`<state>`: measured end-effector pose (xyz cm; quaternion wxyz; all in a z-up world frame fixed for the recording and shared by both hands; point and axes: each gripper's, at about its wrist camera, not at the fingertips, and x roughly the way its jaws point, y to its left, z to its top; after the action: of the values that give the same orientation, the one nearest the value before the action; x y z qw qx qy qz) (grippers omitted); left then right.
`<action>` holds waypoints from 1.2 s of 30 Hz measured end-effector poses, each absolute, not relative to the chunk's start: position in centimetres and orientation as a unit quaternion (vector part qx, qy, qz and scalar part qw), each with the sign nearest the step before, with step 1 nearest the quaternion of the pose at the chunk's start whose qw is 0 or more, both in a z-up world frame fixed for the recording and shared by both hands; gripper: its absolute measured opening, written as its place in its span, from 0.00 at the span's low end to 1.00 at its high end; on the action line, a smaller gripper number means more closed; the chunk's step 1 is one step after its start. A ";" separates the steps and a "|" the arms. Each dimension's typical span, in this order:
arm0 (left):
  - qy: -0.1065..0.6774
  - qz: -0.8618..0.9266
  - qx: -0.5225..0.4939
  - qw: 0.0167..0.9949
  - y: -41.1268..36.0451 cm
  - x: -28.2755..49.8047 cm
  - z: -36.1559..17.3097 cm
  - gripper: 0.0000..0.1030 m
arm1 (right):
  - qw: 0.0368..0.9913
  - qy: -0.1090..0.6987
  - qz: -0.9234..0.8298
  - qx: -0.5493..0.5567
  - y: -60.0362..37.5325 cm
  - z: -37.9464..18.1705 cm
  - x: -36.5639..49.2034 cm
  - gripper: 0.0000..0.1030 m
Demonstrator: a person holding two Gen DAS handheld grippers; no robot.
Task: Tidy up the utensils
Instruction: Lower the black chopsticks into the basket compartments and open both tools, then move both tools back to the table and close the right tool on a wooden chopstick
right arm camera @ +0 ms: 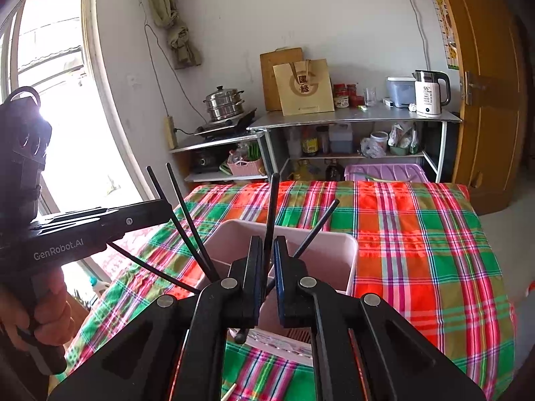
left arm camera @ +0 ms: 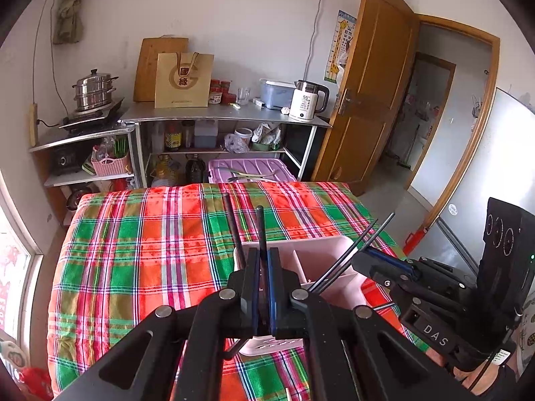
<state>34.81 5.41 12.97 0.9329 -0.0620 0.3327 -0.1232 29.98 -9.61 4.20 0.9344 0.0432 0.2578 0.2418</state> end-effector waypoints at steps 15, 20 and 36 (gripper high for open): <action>0.258 -0.121 -0.054 0.957 5.6 25.8 16.6 0.06 | 0.949 0.203 0.235 0.051 -13.2 6.9 22.2 0.12; 0.243 -0.127 -0.056 0.960 5.3 21.2 15.6 0.06 | 0.950 0.201 0.235 0.043 -13.8 5.9 18.5 0.13; 0.285 -0.139 -0.045 0.947 3.2 12.6 7.3 0.07 | 0.942 0.240 0.231 0.039 -15.4 0.3 11.8 0.13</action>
<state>12.60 3.19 7.31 0.9473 -0.0448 0.2849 -0.1393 11.75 -15.36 0.32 0.9422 0.0388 0.2397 0.2307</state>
